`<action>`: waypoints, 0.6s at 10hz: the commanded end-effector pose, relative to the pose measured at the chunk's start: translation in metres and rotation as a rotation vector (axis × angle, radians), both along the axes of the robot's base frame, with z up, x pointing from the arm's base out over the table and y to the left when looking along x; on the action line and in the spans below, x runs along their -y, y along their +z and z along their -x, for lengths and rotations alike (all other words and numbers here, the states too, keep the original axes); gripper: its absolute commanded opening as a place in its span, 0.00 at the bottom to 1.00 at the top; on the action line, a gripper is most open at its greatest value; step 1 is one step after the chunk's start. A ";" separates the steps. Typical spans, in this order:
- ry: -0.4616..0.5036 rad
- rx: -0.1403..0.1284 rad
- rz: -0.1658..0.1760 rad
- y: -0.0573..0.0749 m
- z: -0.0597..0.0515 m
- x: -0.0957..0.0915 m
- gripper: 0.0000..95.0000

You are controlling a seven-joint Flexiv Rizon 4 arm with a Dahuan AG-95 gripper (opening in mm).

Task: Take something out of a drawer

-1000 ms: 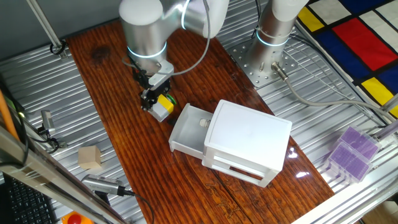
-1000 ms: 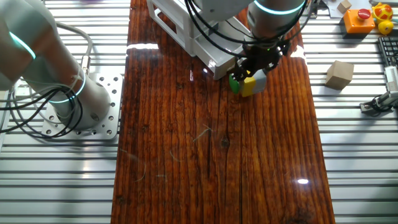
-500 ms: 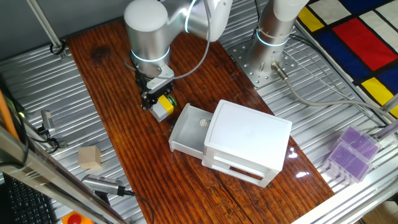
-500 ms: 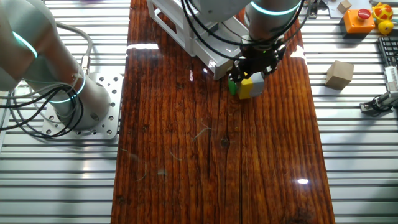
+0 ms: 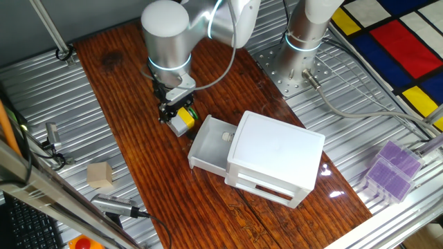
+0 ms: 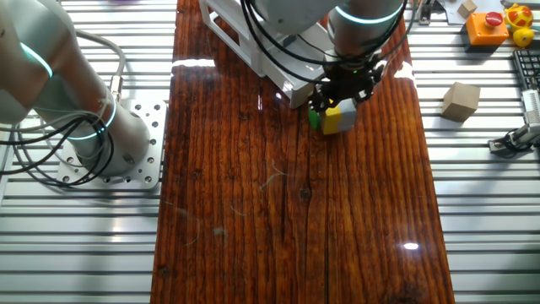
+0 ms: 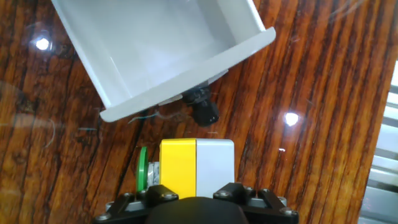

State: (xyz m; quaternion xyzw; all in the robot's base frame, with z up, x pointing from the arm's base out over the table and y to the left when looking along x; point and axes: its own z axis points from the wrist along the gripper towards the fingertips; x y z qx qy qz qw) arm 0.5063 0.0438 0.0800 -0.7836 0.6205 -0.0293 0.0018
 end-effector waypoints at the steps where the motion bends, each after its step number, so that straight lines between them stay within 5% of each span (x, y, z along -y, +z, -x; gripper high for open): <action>1: 0.009 0.010 -0.002 -0.002 0.002 0.000 0.00; 6: 0.033 0.035 0.001 -0.014 0.008 -0.004 0.00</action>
